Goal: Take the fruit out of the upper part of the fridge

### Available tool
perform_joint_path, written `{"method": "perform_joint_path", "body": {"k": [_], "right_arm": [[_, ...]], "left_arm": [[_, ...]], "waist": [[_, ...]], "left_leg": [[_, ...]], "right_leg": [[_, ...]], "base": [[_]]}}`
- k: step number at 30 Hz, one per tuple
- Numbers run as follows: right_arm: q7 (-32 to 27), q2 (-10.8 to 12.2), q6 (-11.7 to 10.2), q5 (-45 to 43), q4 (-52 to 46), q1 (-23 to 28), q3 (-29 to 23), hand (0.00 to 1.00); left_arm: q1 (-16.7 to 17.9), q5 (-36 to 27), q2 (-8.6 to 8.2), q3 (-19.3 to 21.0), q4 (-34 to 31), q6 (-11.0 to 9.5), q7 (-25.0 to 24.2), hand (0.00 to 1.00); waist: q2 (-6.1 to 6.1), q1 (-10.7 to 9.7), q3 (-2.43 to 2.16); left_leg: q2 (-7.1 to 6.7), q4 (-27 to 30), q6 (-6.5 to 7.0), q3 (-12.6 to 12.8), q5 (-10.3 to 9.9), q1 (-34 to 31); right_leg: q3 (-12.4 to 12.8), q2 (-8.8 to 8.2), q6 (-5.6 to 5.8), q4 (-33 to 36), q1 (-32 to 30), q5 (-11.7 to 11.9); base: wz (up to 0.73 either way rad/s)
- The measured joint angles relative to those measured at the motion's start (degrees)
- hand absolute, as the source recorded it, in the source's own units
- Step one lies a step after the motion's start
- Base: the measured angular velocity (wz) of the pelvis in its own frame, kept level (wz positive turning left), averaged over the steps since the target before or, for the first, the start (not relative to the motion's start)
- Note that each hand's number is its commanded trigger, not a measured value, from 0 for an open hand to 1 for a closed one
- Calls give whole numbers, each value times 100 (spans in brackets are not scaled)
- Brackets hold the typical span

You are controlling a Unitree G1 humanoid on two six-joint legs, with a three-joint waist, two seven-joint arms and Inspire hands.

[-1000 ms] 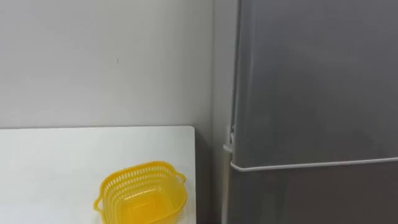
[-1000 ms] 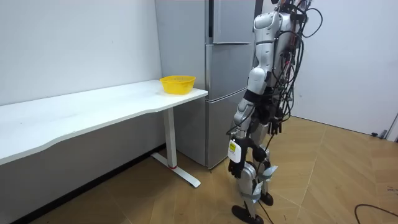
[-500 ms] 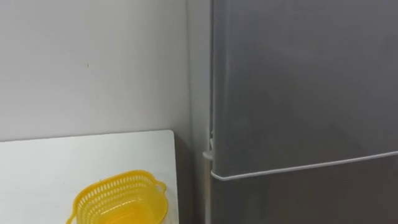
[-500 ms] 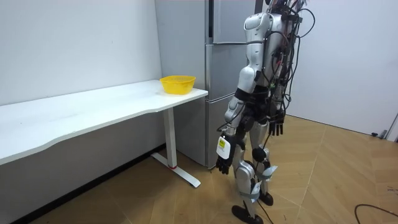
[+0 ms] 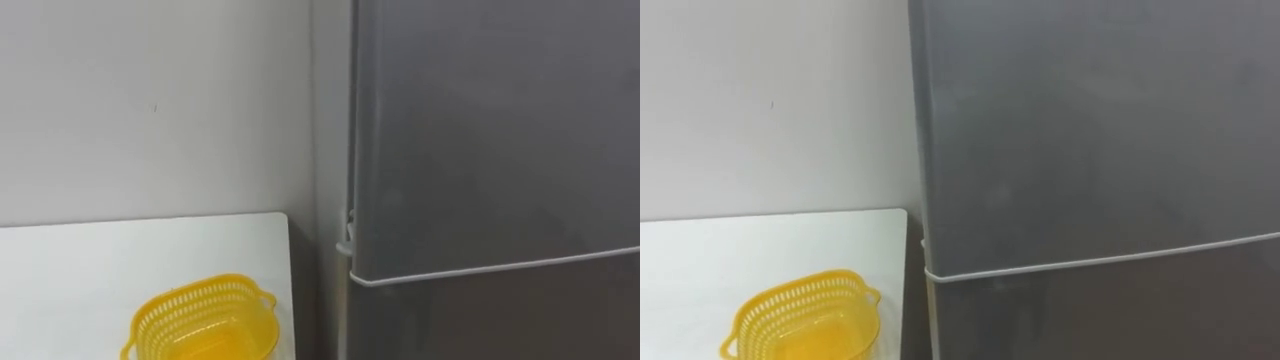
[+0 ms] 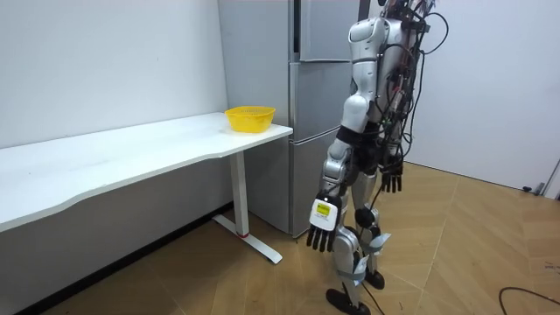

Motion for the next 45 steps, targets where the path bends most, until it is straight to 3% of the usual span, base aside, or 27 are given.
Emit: {"method": "perform_joint_path", "body": {"k": [3,7,9,16,18,21,27,32,37,41,45], "right_arm": [[-132,-24,-10,69,-13,-7,-192,0],[-242,-34,-140,182,-47,7,-255,0],[-298,-42,-187,276,-46,7,-258,0],[-312,-144,-380,228,-251,41,-362,0],[-320,-148,-448,124,-359,104,-465,0],[-413,-144,-503,123,-402,124,-461,0],[-543,-110,-616,107,-577,300,-461,0],[-553,-64,-676,63,-573,429,-475,0],[-529,5,-741,57,-505,546,-470,0],[-416,-5,-764,44,-441,571,-476,0],[-286,3,-818,2,-241,513,-464,0]], "left_arm": [[-5,-753,-1,354,-247,-81,505,0],[-102,-1628,-19,888,-603,-324,1197,0],[-148,-1942,-26,959,-828,-488,1581,0],[-136,-2345,-52,1362,-1995,-865,2745,0],[-121,-2385,-76,1446,-2728,-933,3164,0],[-42,-2712,-75,1452,-3731,-1274,3709,0],[64,-2740,-74,1497,-5548,-1551,4496,0],[62,-2654,-50,1699,-6753,-1773,4811,0],[41,-2460,184,1838,-7772,-1883,4819,0],[17,-2151,565,1852,-8751,-1978,4561,0],[-229,-2122,614,1848,-9278,-2157,4057,0]], "waist": [[23,83,2],[37,220,1],[51,270,-2],[113,352,-48],[94,412,-51],[92,501,-62],[107,573,-73],[113,583,-70],[132,568,-59],[162,541,-48],[207,413,-6]], "left_leg": [[0,0,0,-13,0,-2],[-2,-1,0,-70,0,-29],[-4,-7,0,-104,0,-32],[-46,-42,1,-201,2,-70],[-58,-43,2,-230,3,-70],[-67,-41,3,-229,3,-65],[-89,-43,4,-299,3,-54],[-92,-42,5,-378,4,-42],[-99,-35,5,-446,4,-39],[-103,-15,5,-455,4,-49],[-106,8,5,-477,4,-77]], "right_leg": [[-37,3,6,-31,28,21],[-125,-5,9,-78,59,34],[-146,-6,9,-80,60,34],[-245,-3,6,-12,16,34],[-260,-18,8,-4,14,32],[-257,-33,11,-74,24,33],[-243,-38,19,-69,26,38],[-248,-33,19,-71,33,37],[-259,-33,20,-97,73,37],[-259,-43,22,-91,68,36],[-271,-54,24,-88,61,35]], "base": [[4],[7],[6],[7],[2],[-1],[-2],[0],[4],[0],[2]]}}
